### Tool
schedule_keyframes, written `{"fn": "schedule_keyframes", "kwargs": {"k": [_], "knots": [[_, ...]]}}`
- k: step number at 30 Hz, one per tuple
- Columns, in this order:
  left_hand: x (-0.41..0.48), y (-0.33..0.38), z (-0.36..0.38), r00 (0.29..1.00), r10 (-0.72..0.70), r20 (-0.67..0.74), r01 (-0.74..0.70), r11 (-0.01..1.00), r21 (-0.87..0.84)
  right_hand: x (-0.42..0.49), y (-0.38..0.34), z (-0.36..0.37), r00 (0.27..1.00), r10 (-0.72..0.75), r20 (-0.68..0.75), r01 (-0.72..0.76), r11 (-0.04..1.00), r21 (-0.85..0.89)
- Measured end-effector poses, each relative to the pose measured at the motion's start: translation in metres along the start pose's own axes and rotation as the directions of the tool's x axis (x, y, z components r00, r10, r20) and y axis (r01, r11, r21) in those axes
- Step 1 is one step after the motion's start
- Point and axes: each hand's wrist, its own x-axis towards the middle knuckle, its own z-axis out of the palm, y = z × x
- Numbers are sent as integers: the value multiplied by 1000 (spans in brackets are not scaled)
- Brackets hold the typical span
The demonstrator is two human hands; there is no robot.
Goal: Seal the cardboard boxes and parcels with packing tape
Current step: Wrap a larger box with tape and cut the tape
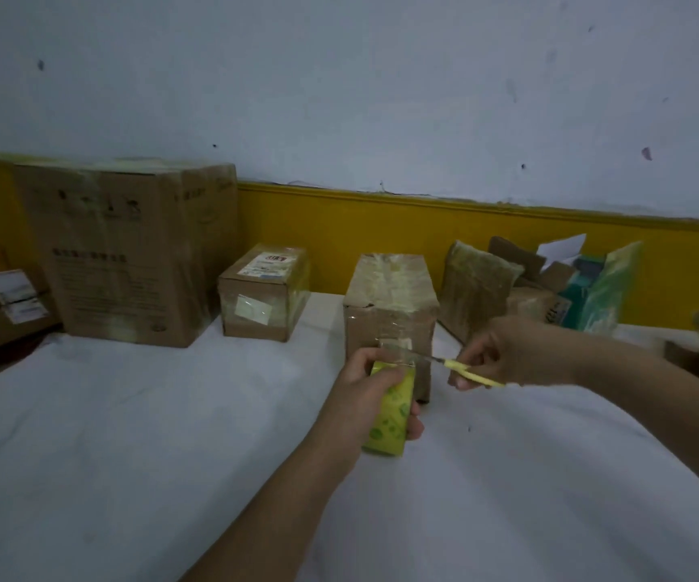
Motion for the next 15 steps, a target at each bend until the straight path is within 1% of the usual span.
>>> {"fn": "schedule_keyframes", "kwargs": {"k": [2, 4, 5, 7, 9, 10, 13, 15], "knots": [[0, 0, 0, 1000, 18, 3, -18, 1000, 10, -16, 10, 11, 999, 12, 40, -13, 999, 33], [-1, -1, 1, 999, 33, 4, -33, 999, 13, -33, 22, 22, 998, 17, 68, -17, 1000, -5], [-1, -3, 1, 999, 43, 2, -43, 999, 25, -41, 28, 28, 996, 42, 78, -39, 998, -42], [-2, -4, 2, 998, 67, -5, -66, 996, 53, -52, 40, 40, 985, 139, 99, -122, 980, -157], [-3, -5, 3, 996, 85, -1, -85, 994, 67, -57, 46, 50, 963, 247, 109, -206, 932, -298], [-3, -6, 4, 996, 89, 4, -89, 994, 69, -58, 47, 53, 959, 270, 82, -228, 913, -337], [-4, -8, 5, 995, 96, 18, -97, 991, 88, -58, 35, 51, 958, 271, -91, -284, 867, -409], [-5, -8, 5, 994, 102, 25, -104, 990, 99, -55, 21, 48, 952, 229, -206, -305, 780, -546]]}}
